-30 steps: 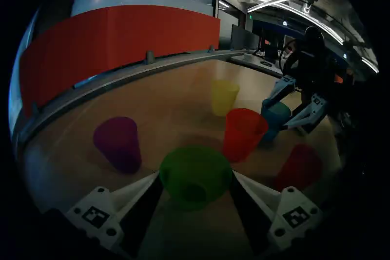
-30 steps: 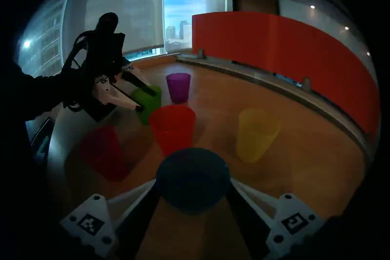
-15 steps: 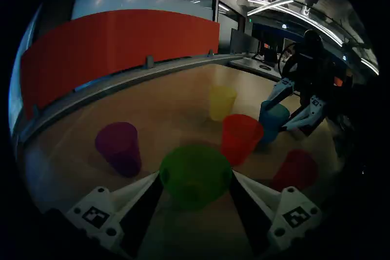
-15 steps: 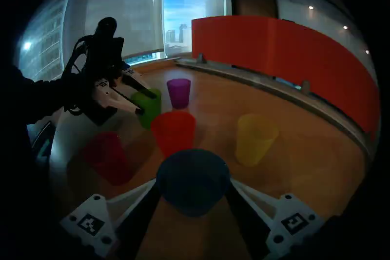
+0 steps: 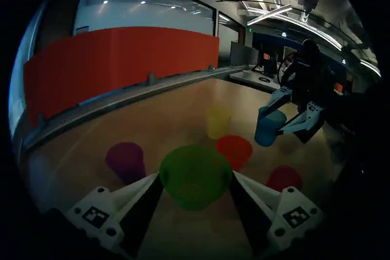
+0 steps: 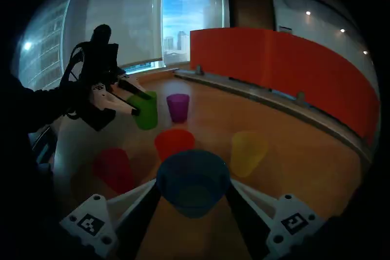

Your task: Pour water

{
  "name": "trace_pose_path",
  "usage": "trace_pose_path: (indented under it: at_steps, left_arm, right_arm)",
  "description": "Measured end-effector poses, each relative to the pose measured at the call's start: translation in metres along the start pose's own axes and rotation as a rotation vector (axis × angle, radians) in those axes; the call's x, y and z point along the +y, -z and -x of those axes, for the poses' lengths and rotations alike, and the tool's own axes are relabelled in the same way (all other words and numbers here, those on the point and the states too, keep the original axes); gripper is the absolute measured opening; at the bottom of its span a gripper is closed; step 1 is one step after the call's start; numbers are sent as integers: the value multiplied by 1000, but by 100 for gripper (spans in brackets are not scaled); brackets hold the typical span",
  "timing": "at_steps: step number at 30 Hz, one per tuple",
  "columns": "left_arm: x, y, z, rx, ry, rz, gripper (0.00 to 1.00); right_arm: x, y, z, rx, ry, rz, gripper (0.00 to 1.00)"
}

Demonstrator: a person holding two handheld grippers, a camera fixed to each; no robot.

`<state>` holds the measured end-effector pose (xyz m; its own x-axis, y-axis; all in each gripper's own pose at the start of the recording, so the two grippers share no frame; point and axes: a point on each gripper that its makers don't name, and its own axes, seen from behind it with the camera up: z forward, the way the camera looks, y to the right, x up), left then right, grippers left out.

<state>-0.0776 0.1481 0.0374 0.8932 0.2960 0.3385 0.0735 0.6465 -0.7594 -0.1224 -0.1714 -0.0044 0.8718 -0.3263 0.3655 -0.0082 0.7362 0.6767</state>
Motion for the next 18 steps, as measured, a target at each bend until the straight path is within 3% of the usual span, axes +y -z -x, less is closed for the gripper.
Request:
trace_pose_path:
  at_steps: [18]
  left_arm:
    - [12, 38, -56, 120, -14, -8, 87]
  right_arm:
    - [-7, 32, -56, 99, 29, 10, 89]
